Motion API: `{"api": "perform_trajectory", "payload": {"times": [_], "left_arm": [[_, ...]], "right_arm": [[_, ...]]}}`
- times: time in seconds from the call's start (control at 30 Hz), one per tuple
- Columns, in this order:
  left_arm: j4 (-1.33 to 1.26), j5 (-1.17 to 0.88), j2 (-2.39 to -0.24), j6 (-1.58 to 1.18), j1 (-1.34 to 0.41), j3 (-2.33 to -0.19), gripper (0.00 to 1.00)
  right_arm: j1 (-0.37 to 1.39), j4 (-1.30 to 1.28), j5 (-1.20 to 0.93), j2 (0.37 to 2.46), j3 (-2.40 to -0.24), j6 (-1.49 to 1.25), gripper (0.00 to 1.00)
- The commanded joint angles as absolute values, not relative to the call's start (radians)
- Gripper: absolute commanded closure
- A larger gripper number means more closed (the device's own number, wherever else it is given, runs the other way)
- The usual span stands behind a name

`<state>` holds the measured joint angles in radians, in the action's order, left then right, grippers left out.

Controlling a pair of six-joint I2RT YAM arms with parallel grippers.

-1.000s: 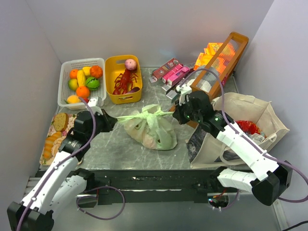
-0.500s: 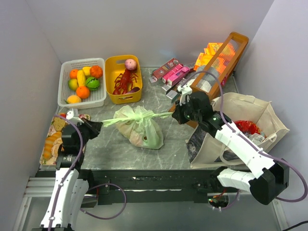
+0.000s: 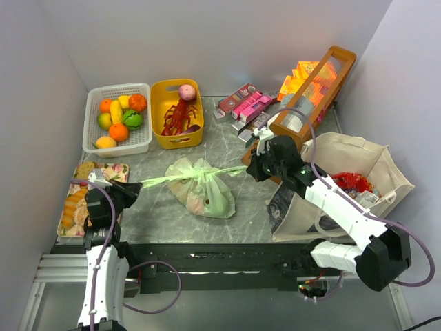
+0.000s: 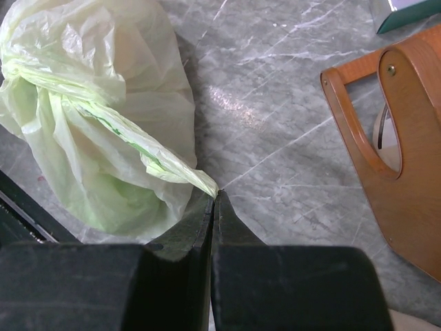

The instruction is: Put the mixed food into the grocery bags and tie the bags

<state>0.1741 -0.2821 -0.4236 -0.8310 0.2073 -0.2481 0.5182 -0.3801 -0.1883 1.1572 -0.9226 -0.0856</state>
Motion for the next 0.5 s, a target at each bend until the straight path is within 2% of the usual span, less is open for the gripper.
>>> {"api": "perform_trajectory", "payload": {"times": [0.0, 0.23, 0.4, 0.47], "left_arm": [[0.126, -0.003, -0.436, -0.842, 0.305, -0.235, 0.99], [0.141, 0.031, -0.439, -0.804, 0.319, -0.267, 0.99], [0.16, -0.007, -0.439, -0.733, 0.311, -0.337, 0.98], [0.149, -0.084, -0.46, -0.703, 0.311, -0.373, 0.88]], "right_arm": [[0.426, -0.416, 0.089, 1.155, -0.901, -0.038, 1.0], [0.42, -0.402, 0.075, 1.158, -0.884, -0.035, 1.0], [0.42, -0.448, -0.099, 1.166, -0.959, -0.028, 1.0], [0.428, -0.486, -0.152, 1.193, -1.008, -0.011, 0.81]]}}
